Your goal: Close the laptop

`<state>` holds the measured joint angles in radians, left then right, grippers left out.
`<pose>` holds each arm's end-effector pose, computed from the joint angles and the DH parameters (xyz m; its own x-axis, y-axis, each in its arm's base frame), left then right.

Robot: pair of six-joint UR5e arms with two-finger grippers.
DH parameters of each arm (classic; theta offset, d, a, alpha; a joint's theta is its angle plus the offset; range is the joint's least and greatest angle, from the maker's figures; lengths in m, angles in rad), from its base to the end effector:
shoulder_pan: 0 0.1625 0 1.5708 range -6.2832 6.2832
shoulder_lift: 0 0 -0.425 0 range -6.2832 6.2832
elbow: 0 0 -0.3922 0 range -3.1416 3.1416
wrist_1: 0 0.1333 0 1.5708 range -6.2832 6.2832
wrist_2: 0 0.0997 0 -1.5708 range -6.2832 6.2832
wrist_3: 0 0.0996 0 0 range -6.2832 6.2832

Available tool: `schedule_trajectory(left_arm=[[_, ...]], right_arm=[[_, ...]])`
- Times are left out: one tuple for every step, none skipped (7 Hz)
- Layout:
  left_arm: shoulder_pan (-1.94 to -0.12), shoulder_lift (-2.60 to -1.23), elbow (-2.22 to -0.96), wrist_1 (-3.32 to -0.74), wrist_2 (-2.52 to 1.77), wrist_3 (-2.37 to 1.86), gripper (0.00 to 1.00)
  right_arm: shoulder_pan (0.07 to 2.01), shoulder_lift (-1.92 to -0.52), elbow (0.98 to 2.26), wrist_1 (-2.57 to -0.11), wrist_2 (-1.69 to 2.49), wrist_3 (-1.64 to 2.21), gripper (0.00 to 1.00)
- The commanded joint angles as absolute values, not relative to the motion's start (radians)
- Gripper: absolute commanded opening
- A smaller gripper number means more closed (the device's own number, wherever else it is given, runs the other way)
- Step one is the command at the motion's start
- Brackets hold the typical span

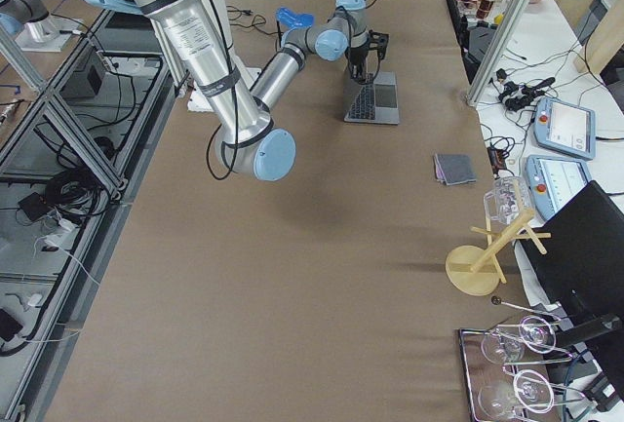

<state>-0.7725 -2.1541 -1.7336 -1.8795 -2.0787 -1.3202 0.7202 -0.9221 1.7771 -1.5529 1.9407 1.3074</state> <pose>0.4041 -0.5123 0.2072 0.4184 -0.1052 -0.9021 0.2097 0.9776 -0.0168 -0.4239 -0.5014 0.1885 0.5723 0.1792 0.8003 -0.2669 0.9634 -0.0248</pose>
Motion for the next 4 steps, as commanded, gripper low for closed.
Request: schedule_trajectory(left_arm=[[-0.807,-2.186,-1.634,-1.934,-2.079,-1.319,0.0],[-0.81,-2.221,-1.579,-1.934,-2.072,-1.295,0.0],[-0.814,-2.239,-1.551,-1.934,-2.051,-1.293,0.0],[-0.816,-2.265,-1.502,-1.96,-2.045,-1.293,0.0]], right_arm=[[0.753,-0.881,1.636,-1.447,1.972,1.299,0.0],[0.762,-0.856,1.559,-1.401,1.976,1.301,0.0],[0.768,-0.827,1.508,-1.387,1.982,1.299,0.0],[0.772,-0.803,1.465,-1.385,1.986,1.298,0.0]])
